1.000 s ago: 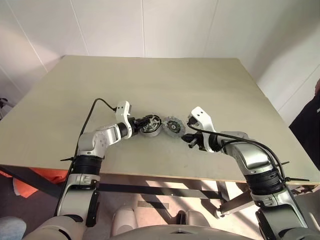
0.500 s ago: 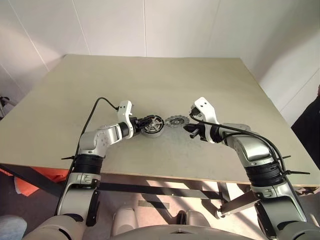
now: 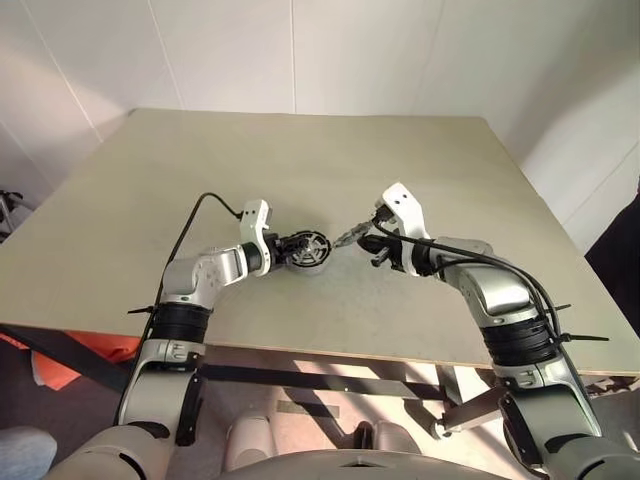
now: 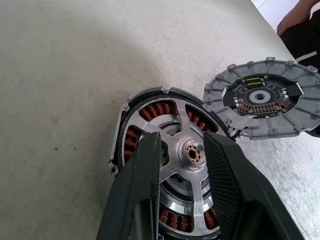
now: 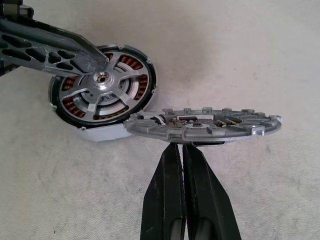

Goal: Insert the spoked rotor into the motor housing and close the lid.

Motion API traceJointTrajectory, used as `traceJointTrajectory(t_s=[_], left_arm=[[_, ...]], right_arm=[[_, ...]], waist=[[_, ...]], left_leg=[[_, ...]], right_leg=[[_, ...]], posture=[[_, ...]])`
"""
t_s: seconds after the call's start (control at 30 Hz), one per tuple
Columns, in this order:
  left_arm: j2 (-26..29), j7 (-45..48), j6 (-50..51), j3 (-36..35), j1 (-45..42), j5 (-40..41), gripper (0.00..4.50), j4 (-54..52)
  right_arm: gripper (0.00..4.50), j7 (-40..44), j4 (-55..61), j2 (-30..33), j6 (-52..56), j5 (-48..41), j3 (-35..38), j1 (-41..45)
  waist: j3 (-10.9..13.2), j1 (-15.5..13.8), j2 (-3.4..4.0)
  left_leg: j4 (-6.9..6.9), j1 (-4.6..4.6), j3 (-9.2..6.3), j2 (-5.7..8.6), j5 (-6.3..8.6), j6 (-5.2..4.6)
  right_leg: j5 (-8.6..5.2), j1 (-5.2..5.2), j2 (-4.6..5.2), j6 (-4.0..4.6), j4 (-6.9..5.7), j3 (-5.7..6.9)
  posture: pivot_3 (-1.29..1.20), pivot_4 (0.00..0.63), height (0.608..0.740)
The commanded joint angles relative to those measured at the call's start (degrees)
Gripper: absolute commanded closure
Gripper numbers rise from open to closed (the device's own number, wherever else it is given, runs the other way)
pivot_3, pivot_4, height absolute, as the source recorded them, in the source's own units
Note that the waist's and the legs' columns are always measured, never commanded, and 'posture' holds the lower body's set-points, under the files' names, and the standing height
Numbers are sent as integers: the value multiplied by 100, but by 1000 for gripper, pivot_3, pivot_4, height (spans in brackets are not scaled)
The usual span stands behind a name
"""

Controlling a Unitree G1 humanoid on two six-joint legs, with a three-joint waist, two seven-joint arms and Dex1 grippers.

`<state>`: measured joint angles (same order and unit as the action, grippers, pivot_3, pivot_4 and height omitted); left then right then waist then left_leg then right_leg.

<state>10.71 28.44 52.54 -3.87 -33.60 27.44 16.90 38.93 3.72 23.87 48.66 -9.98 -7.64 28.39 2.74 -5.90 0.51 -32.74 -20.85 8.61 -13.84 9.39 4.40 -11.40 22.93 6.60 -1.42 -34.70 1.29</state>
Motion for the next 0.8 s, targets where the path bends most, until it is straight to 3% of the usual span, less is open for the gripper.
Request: traceJointTrajectory(t_s=[0.03,0.8], left_arm=[[-41,-73,243,238,69,-172,3054,245],[-4,-55,231,249,179,-253,3054,166]], right_arm=[[4426,-35,276,-65,-103,-144,72,202],[4426,-348,-433,-817,-795,93,-432,630]], waist=[[0,0,0],[-3,6,5]], left_leg=[[0,0,0,1,0,0],[6,-7,-4,5,0,0]], right_leg=[[-3,0,1,-4,0,-1],[-8,0,2,-14,5,-1]], posture=[[0,0,740],[0,0,740]])
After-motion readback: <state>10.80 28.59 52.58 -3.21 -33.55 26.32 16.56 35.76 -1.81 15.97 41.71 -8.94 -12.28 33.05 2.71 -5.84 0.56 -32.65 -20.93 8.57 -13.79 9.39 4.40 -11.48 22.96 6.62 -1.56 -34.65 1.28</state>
